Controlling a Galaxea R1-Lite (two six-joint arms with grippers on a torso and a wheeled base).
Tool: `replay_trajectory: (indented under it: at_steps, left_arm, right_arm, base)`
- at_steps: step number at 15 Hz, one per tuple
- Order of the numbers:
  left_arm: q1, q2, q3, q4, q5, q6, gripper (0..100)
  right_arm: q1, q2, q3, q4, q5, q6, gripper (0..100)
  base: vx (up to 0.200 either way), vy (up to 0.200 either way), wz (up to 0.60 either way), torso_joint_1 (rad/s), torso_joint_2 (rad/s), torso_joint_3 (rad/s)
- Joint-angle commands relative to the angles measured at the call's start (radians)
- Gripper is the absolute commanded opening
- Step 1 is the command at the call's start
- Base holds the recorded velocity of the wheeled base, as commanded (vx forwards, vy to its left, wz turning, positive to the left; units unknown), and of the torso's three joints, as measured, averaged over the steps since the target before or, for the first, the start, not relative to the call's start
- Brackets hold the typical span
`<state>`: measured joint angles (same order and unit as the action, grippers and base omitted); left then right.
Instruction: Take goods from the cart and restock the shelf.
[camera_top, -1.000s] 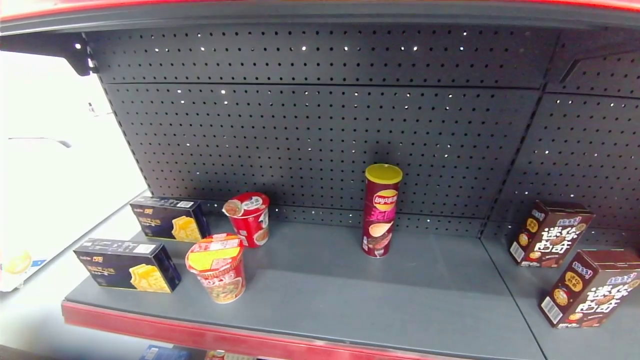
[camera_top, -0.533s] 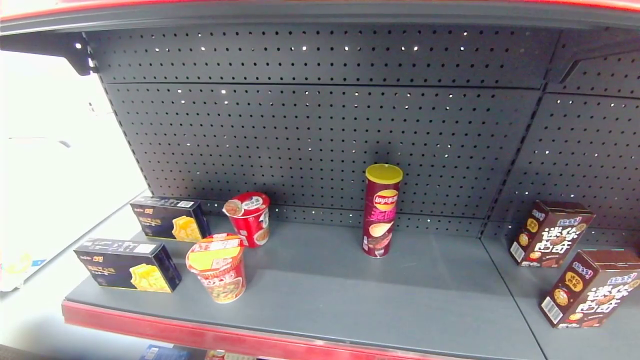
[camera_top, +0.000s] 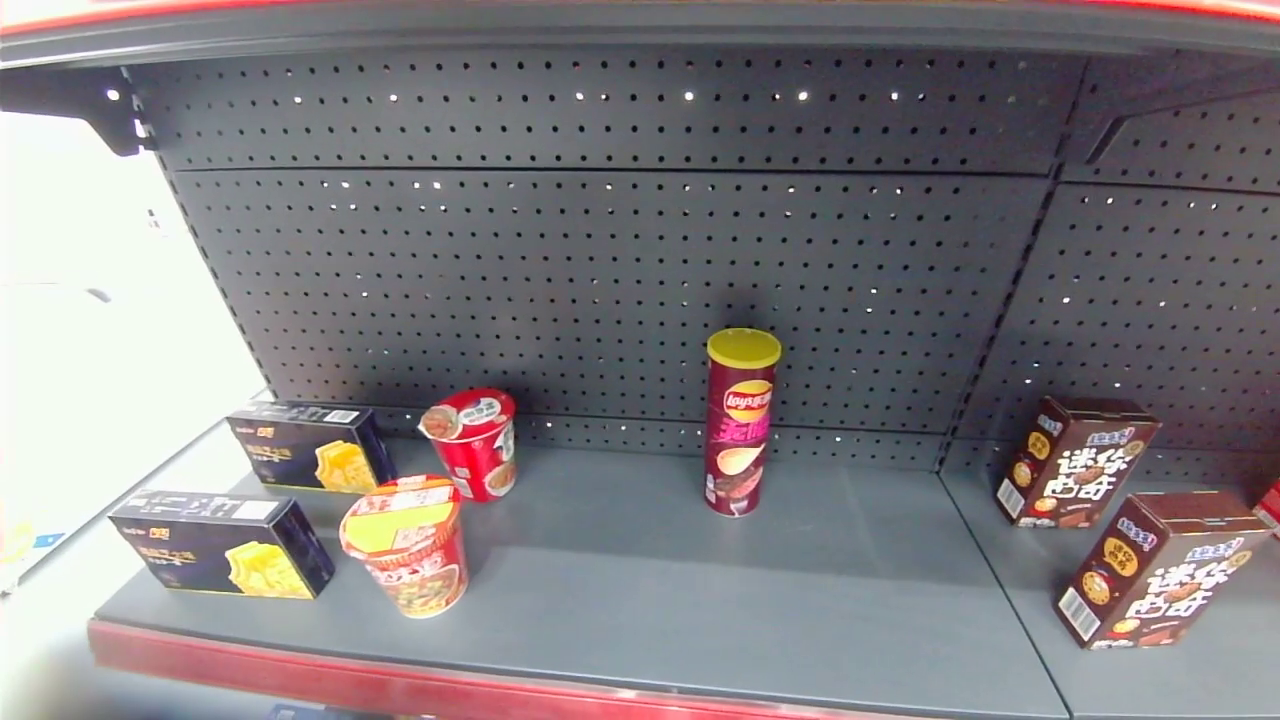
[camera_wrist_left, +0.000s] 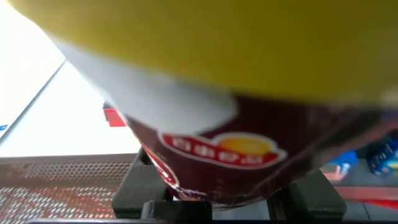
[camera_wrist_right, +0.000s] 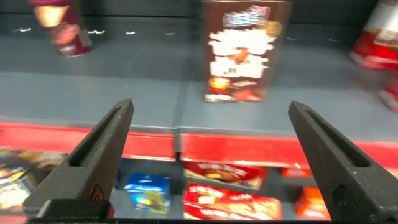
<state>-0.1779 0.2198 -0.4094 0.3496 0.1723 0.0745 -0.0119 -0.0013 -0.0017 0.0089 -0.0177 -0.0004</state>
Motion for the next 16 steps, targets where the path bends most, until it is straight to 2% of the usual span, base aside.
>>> replay_trajectory:
  at_steps: [1,6,7,8,9,10,11,13,16]
  left_arm:
    - [0.028,0.004,0.007,0.005,0.003,0.001,0]
    - [0.055,-0.031,0.078,0.003,0.012,0.002,0]
    - [0.057,-0.017,0.064,-0.001,0.010,0.002,0]
    - [0.057,0.020,0.052,-0.006,0.012,-0.001,0]
    - [0.057,0.024,0.063,-0.006,0.009,0.002,0]
    - [0.057,0.024,0.066,-0.006,0.009,0.002,0]
    - [0.057,0.026,0.069,-0.007,0.006,0.001,0]
    - [0.055,0.027,0.075,-0.007,0.004,-0.001,0]
    - [0.055,0.021,0.089,-0.007,0.006,-0.002,0]
  right_arm:
    - [0.000,0.001,0.000,0.000,0.001,-0.004,100]
    - [0.000,0.001,-0.001,0.000,0.028,-0.018,100]
    - [0.010,0.001,-0.069,-0.001,0.096,-0.018,100]
    - [0.046,0.188,-0.325,0.017,0.170,0.037,100]
    - [0.064,0.328,-0.368,-0.020,0.177,0.076,100]
    - [0.072,0.377,-0.402,-0.067,0.180,0.071,100]
    - [0.119,0.538,-0.460,-0.184,0.200,0.045,100]
    - [0.208,0.716,-0.543,-0.241,0.237,-0.032,100]
    - [0.329,0.903,-0.557,-0.337,0.242,-0.067,100]
  base:
    - [0.000,0.000,0.00,0.000,0.00,0.000]
    - [0.000,0.000,0.00,0.000,0.00,0.000]
    - [0.000,0.000,0.00,0.000,0.00,0.000]
    - [0.000,0.000,0.00,0.000,0.00,0.000]
    - [0.000,0.000,0.00,0.000,0.00,0.000]
    - [0.000,0.000,0.00,0.000,0.00,0.000]
    - [0.000,0.000,0.00,0.000,0.00,0.000]
    - [0.000,0.000,0.00,0.000,0.00,0.000]
    - [0.000,0.000,0.00,0.000,0.00,0.000]
